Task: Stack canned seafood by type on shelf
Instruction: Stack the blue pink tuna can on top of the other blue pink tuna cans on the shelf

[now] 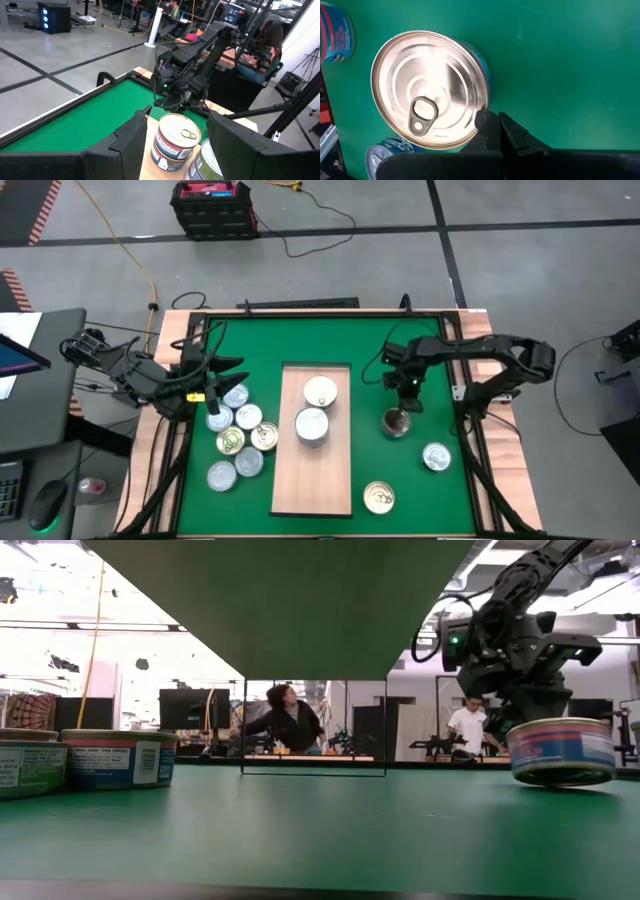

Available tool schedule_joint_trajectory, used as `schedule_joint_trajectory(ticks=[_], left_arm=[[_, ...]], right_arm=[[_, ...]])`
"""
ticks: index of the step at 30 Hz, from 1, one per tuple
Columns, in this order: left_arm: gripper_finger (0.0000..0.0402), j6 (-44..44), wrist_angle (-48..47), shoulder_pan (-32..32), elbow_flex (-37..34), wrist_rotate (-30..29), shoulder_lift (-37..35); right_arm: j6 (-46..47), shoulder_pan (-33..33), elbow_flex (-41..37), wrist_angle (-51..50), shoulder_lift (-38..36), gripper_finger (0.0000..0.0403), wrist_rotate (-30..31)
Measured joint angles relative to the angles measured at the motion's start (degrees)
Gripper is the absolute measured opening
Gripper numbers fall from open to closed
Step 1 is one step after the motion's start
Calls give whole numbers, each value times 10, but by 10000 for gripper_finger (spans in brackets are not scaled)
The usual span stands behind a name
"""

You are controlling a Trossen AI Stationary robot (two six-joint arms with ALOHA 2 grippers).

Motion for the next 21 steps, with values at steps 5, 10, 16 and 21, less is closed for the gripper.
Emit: schedule_joint_trajectory(ticks=[5,10,16,21], left_arm=[[199,-1,0,0,0,-19,0],[199,2,0,0,0,-30,0],[199,2,0,0,0,-30,0],[199,-1,0,0,0,-31,0]], right_arm=[[-7,-10,2,-7,-7,9,3],[-10,-15,20,-5,-17,9,16],[43,-36,34,-21,-18,41,20],[41,-46,36,-47,-18,138,20]])
